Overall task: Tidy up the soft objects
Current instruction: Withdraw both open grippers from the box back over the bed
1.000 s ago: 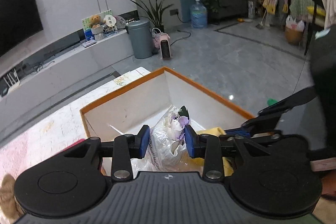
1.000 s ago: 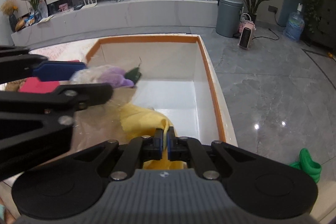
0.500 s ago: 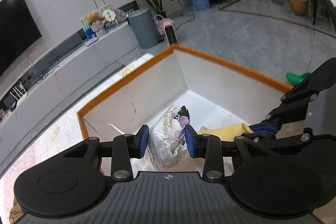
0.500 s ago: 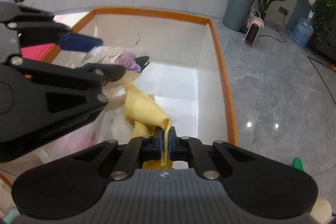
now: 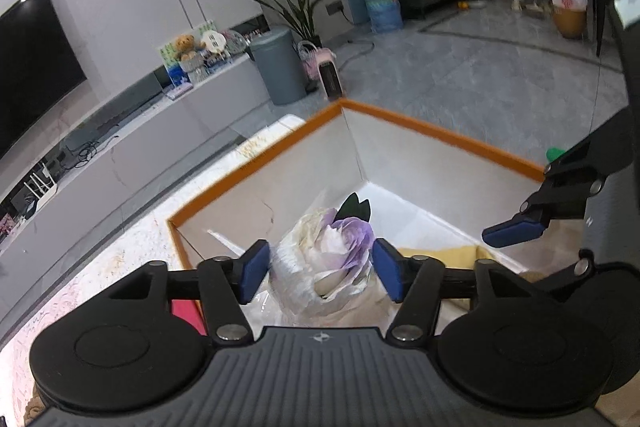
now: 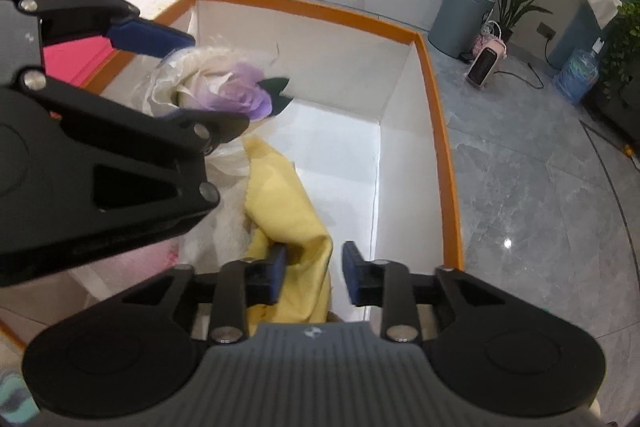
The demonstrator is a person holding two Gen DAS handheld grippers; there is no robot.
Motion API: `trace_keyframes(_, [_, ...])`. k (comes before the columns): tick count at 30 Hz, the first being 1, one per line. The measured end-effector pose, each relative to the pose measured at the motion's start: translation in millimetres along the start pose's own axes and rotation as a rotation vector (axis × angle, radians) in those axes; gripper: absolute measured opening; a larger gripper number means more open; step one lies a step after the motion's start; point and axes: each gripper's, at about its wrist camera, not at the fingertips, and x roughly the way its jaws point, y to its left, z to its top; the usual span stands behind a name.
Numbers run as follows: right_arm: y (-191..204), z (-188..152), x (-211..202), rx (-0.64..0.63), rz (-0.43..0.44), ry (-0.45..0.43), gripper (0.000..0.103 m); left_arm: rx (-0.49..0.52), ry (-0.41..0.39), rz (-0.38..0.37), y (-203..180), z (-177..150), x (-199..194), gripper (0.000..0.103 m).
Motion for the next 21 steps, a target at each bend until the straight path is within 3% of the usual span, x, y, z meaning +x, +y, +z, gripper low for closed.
trace_keyframes(9, [3, 4, -32, -0.007, -0.031, -0.019, 0.063, -0.017, -0.021, 0.052, 15, 10, -41, 0.072])
trace_keyframes(21, [39, -2, -95, -0.018, -0.029, -0.094, 0.073, -0.108, -0.09, 0.079, 44, -9, -109, 0.072])
